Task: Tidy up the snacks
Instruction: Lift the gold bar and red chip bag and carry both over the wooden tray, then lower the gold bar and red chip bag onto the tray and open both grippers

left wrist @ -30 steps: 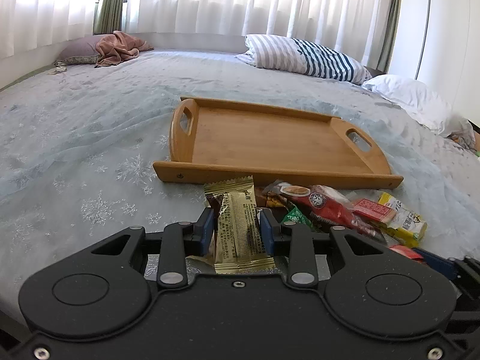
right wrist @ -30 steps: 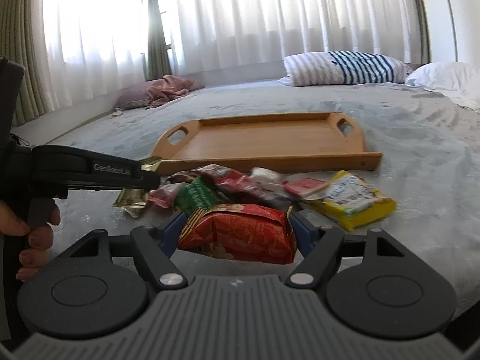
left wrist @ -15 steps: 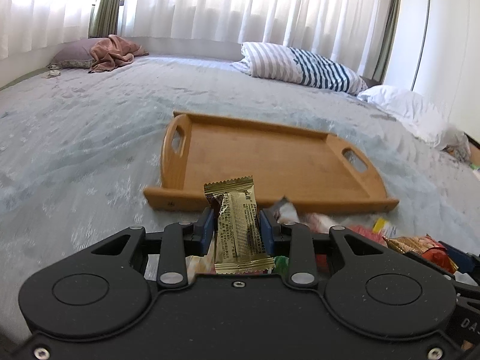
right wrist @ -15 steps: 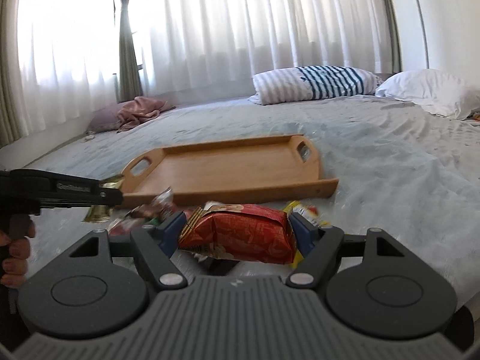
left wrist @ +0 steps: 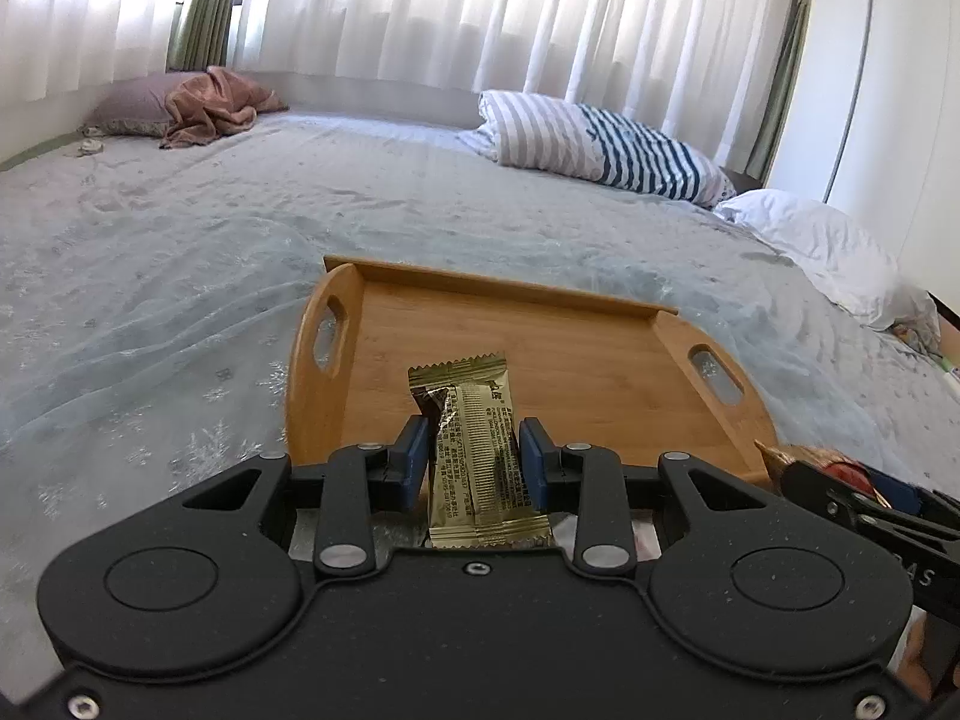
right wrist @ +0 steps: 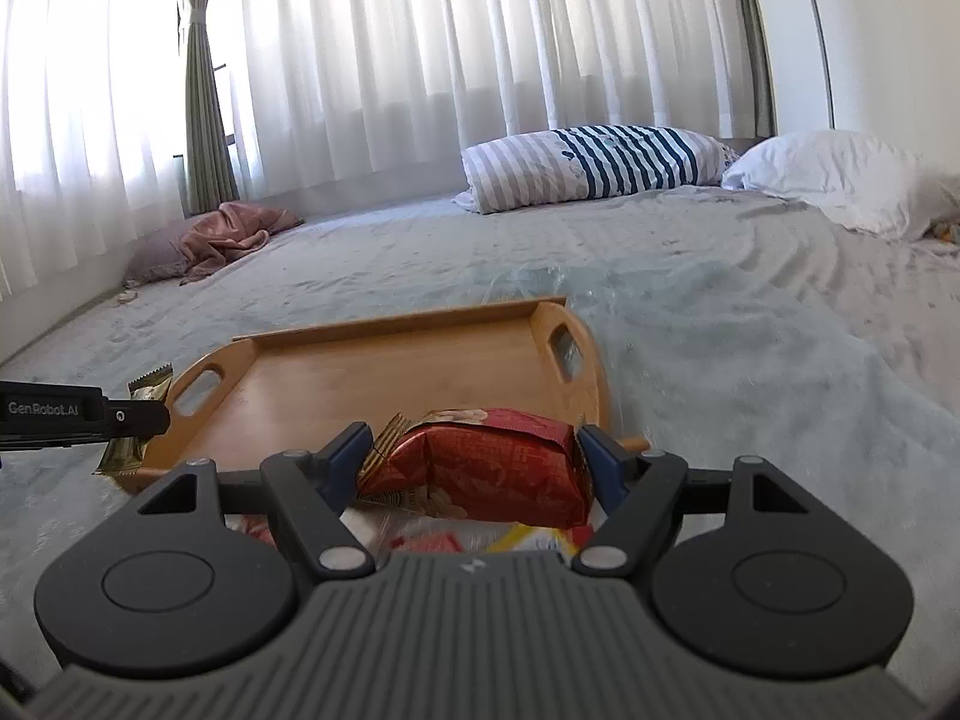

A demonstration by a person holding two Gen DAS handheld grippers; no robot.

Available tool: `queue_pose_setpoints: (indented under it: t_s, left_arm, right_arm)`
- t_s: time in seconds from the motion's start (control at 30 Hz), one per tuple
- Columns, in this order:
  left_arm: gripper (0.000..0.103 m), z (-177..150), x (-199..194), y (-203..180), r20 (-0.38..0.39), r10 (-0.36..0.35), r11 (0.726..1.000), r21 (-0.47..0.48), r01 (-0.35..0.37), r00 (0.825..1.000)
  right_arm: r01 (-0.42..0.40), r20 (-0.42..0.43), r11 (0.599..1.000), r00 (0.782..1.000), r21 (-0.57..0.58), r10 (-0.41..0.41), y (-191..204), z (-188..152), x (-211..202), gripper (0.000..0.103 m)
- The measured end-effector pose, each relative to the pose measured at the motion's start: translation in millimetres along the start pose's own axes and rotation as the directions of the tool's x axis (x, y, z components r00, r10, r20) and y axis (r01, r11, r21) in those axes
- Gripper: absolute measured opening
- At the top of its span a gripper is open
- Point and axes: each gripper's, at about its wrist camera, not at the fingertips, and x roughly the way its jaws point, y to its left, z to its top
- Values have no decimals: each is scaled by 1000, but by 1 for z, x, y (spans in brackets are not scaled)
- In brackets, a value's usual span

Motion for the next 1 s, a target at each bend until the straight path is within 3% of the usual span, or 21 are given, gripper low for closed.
queue_pose_setpoints:
  t_s: [0.53,1.0]
  left_arm:
    - [31,26,78,-14,-63,15,1000,18,-14,998]
    - [31,25,126,-15,-112,42,999,32,-38,993]
  right_arm:
    - [-20,-40,997,999,-79,17,5,29,71,75]
    - [-25,-135,998,991,-57,17,2,26,125,75]
